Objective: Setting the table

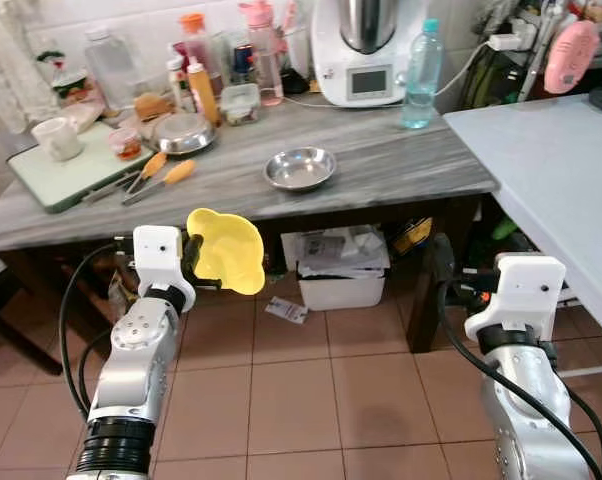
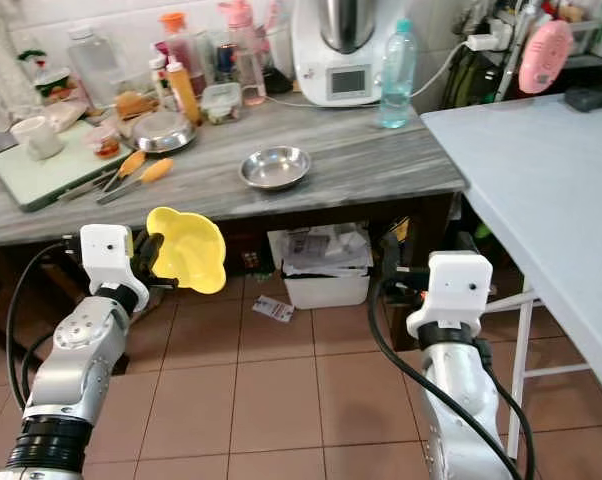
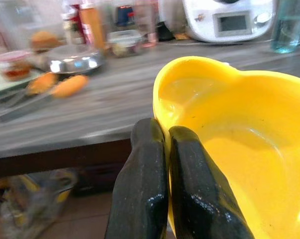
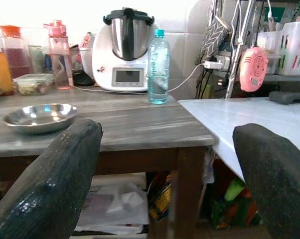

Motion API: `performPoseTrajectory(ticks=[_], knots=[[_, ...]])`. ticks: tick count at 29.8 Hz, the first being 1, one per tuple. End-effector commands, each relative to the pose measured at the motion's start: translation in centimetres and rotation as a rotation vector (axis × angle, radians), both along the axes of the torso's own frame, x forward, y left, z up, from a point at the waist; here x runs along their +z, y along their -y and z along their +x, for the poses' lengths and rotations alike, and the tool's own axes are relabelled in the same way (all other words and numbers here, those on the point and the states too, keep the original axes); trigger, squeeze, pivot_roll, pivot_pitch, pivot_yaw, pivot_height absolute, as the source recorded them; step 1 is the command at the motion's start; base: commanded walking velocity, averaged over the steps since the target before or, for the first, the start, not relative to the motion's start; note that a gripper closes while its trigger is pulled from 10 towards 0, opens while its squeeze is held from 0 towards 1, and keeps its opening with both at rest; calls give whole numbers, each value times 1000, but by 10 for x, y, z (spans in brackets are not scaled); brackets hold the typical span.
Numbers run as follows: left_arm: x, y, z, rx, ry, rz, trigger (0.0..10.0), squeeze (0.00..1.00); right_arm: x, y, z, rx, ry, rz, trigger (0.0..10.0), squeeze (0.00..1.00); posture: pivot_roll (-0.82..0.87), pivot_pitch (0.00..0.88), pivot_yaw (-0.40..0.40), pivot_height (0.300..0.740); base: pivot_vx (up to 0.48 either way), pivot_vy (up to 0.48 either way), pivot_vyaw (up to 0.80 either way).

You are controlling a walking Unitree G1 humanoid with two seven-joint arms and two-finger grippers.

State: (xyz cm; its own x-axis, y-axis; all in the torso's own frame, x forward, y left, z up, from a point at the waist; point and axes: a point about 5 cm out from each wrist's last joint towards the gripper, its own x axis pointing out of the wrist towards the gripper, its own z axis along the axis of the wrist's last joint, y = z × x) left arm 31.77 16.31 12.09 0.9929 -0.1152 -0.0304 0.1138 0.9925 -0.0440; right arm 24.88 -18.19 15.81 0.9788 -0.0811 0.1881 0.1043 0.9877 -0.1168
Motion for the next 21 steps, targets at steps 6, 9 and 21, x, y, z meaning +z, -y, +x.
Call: performPoseTrajectory(ticks=[6,9,21], knots=[[4,-6,-2,12,19,12,10000,0,6,-6,3,28,21,-9,10000,0,-69,0,92,740,480,0,0],[4,-6,-3,11,19,12,10000,0,6,-7,3,32,22,-13,10000,0,-66,0,93,740,480,0,0],[5,-4,-1,1,17,17,10000,0,6,-9,4,38,23,-10,10000,0,-73,0,99,740,480,0,0]])
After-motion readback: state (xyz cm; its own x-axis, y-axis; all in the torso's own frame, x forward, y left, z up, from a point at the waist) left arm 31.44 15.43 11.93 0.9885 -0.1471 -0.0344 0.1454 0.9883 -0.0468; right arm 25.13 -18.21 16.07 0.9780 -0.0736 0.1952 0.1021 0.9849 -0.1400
